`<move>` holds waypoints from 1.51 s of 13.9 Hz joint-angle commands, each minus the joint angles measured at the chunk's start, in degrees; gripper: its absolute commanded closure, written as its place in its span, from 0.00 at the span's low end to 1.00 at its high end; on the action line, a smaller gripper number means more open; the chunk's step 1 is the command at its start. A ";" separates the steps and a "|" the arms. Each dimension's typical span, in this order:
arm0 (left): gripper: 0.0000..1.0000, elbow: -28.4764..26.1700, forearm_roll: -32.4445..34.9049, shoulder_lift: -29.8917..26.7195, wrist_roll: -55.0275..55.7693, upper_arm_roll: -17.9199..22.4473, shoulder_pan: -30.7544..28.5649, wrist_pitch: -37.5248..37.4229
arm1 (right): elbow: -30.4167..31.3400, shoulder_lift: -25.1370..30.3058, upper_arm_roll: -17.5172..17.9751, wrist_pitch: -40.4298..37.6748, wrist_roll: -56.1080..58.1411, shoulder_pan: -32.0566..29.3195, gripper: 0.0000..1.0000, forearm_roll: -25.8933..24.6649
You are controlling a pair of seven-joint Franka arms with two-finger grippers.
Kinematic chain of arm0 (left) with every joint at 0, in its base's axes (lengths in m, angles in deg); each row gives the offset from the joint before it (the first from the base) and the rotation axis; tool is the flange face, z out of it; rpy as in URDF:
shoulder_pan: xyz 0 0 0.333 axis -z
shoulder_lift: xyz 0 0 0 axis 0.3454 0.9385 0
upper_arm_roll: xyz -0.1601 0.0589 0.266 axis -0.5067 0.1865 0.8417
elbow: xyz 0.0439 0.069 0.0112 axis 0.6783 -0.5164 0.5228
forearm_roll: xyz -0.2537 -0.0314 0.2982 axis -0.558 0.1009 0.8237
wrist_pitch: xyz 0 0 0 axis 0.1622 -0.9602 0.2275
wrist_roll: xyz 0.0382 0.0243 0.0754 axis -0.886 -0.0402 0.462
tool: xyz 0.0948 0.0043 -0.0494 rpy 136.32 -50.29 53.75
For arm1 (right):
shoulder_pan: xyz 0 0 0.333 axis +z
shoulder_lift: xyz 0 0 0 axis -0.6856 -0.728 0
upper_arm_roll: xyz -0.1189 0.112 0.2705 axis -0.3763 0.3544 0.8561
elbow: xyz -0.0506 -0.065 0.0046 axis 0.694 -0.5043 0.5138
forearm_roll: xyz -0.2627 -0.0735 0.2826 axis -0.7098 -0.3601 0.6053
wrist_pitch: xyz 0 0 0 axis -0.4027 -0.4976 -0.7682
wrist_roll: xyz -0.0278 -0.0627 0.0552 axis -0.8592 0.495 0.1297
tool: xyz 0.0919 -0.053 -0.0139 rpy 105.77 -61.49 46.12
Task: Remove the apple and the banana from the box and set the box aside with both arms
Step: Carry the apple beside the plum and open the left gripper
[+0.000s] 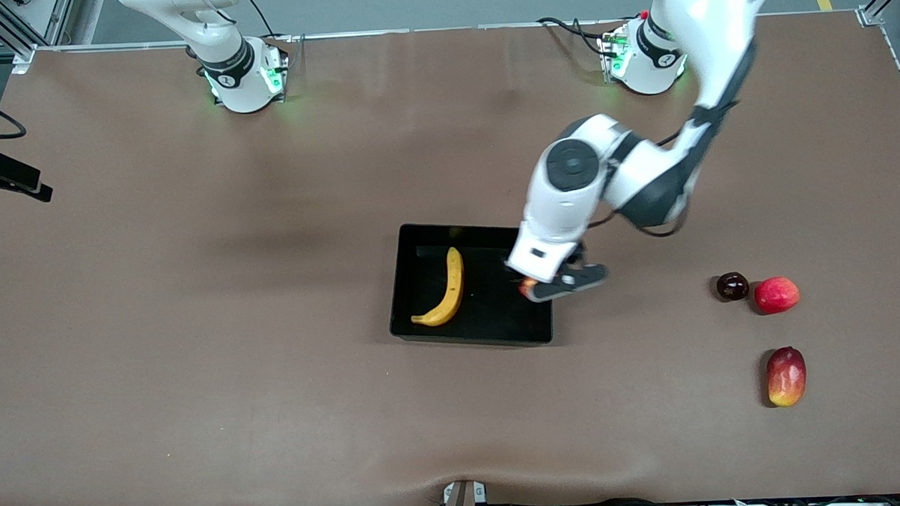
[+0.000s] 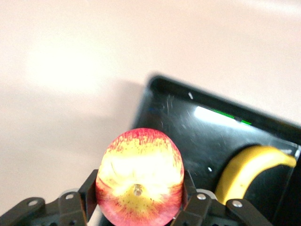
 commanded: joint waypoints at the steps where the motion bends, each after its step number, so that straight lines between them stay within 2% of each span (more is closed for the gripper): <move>1: 1.00 -0.83 -1.83 -2.55 -2.72 -0.47 -4.20 -0.65 | -1.48 -0.60 0.47 -0.49 0.39 -0.76 0.00 0.64; 4: 1.00 -1.53 -2.10 -3.44 -6.83 -0.38 -8.24 -4.58 | -1.66 -0.60 0.47 -0.67 0.39 -0.67 0.00 0.64; 7: 1.00 -5.73 -1.92 -2.48 -12.81 -0.30 -14.21 -6.36 | -1.84 -0.60 0.56 -0.67 0.39 -0.67 0.00 0.64; 11: 1.00 -9.70 -1.22 0.77 -12.92 -0.21 -20.37 -2.51 | -1.75 -1.90 0.56 -0.67 0.57 -0.41 0.00 0.03; 14: 1.00 -11.20 -0.26 3.14 -12.83 0.23 -21.61 2.24 | -1.75 -2.18 0.56 -0.41 0.57 -0.40 0.00 -0.15; 18: 1.00 -11.02 7.37 7.71 -12.83 0.32 -25.29 8.04 | -1.83 -2.44 0.56 -0.41 0.57 -0.85 0.00 -0.15; 21: 1.00 -10.76 11.26 9.83 -12.83 0.23 -27.24 9.46 | -1.84 -2.71 0.47 -0.40 0.57 -0.93 0.00 -0.15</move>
